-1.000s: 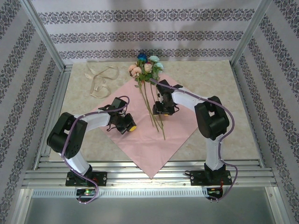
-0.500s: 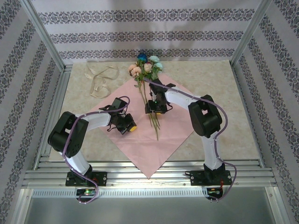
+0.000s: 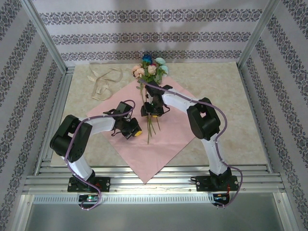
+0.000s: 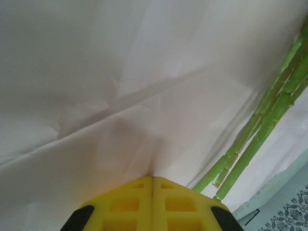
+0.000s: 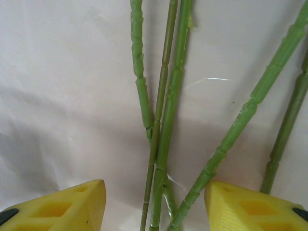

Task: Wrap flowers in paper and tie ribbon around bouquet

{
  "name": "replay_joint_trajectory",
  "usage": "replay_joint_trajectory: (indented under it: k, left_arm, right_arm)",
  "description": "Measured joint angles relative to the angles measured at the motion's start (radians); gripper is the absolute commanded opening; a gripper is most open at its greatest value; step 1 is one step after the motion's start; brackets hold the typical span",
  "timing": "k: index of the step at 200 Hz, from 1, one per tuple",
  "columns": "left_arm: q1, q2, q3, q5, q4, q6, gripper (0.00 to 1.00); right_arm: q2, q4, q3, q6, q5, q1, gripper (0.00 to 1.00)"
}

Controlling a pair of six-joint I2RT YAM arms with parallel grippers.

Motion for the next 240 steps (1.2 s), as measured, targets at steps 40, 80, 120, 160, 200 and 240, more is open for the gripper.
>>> replay_joint_trajectory:
  k: [40,80,120,160,200,240]
  left_arm:
    - [-0.012,0.008,-0.003,0.0,0.008,-0.012,0.0]
    - [-0.012,-0.021,-0.003,-0.009,-0.005,-0.018,0.0]
    - [0.014,-0.095,-0.003,-0.014,-0.037,-0.005,0.0]
    - [0.041,-0.055,-0.015,-0.006,-0.033,0.01,0.0]
    - [0.042,-0.015,-0.035,0.02,-0.001,0.009,0.0]
    - [0.028,-0.005,-0.035,0.032,0.025,0.007,0.0]
  right_arm:
    - [-0.012,0.005,-0.017,0.011,0.029,-0.01,0.61]
    - [-0.028,0.0,-0.039,0.009,0.042,-0.063,0.63]
    - [-0.021,-0.011,-0.024,0.006,0.049,-0.092,0.63]
    - [0.017,-0.011,0.018,0.007,0.045,-0.078,0.63]
    - [0.034,-0.014,0.047,0.014,0.039,-0.057,0.63]
    - [0.057,-0.02,0.085,0.018,0.036,-0.034,0.63]
